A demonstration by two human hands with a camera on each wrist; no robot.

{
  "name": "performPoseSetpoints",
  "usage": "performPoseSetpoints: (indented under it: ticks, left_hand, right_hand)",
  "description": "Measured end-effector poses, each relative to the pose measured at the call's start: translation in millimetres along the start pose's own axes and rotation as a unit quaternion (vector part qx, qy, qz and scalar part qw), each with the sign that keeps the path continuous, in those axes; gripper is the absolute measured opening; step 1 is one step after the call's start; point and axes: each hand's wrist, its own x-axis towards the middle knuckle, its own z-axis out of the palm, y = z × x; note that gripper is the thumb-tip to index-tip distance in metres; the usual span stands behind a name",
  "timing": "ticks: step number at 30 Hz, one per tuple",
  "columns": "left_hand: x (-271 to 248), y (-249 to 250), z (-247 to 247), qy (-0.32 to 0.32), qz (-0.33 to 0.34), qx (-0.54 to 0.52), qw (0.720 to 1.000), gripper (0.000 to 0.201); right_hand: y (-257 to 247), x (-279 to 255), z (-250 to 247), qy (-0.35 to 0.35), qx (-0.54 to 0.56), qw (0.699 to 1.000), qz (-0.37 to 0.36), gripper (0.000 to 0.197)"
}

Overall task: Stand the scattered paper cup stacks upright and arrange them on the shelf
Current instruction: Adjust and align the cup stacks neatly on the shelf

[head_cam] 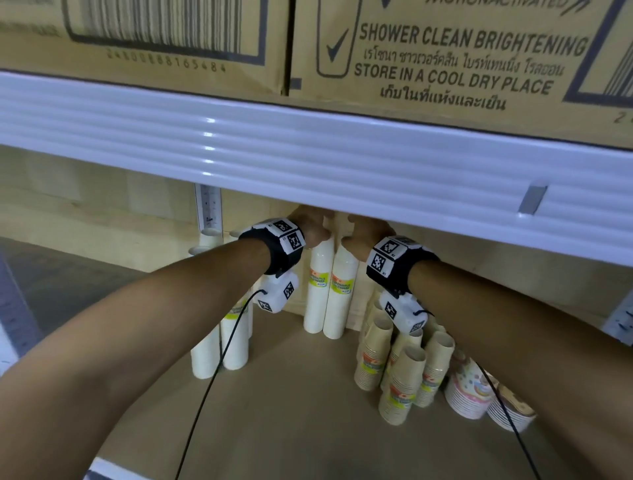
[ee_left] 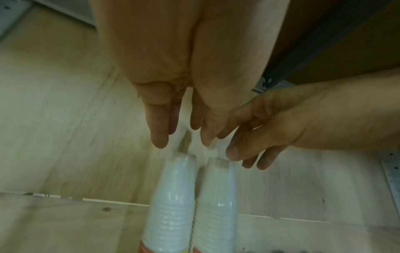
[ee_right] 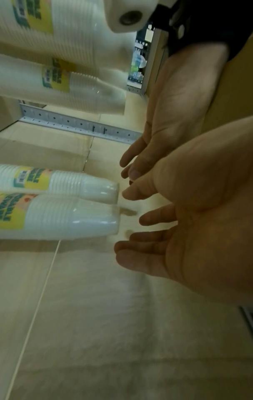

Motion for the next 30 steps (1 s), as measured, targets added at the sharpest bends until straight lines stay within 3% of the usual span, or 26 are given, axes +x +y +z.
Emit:
performPoseSetpoints:
  ticks: [4, 8, 12, 16, 23, 25, 30]
  left_hand:
    - [-16.7, -6.1, -31.5, 0.024, 0.01, 0.045, 0.999, 0.033]
    - [-39.8, -21.1, -65.8, 0.052, -0.007, 0.073, 0.996, 0.012]
    - [-66.6, -41.8, -94.5, 0.049, -0.051, 0.069, 0.995, 0.033]
    - [-95.1, -61.9, -115.5, 0.046, -0.071, 0.061, 0.995, 0.03]
    - [-131.2, -96.6, -115.9, -0.021, -0.11, 0.111, 0.987, 0.036]
    - [-138.1, -103.9, -110.6, -0.024, -0.122, 0.101, 0.987, 0.027]
    - [-147.5, -115.1, -93.8, -0.013, -0.124, 0.062, 0.99, 0.04]
  right_hand:
    - [-14.1, 4.3, 3.7, 0.012, 0.043, 0.999, 0.011, 0.036]
    - [-44.5, 3.1, 5.7, 0.031, 0.036, 0.999, -0.024, 0.041]
    - [-76.1, 0.0, 10.4, 0.022, 0.022, 0.994, -0.104, 0.044]
    - [-103.2, 0.6, 25.9, -0.003, 0.049, 0.989, -0.137, 0.04]
    - [-136.6, -2.7, 50.0, -0.035, 0.076, 0.983, -0.165, 0.045]
    - [-140.8, -2.0, 57.4, -0.042, 0.073, 0.983, -0.164, 0.049]
    - [-146.1, -0.2, 70.4, -0.048, 0.073, 0.984, -0.153, 0.042]
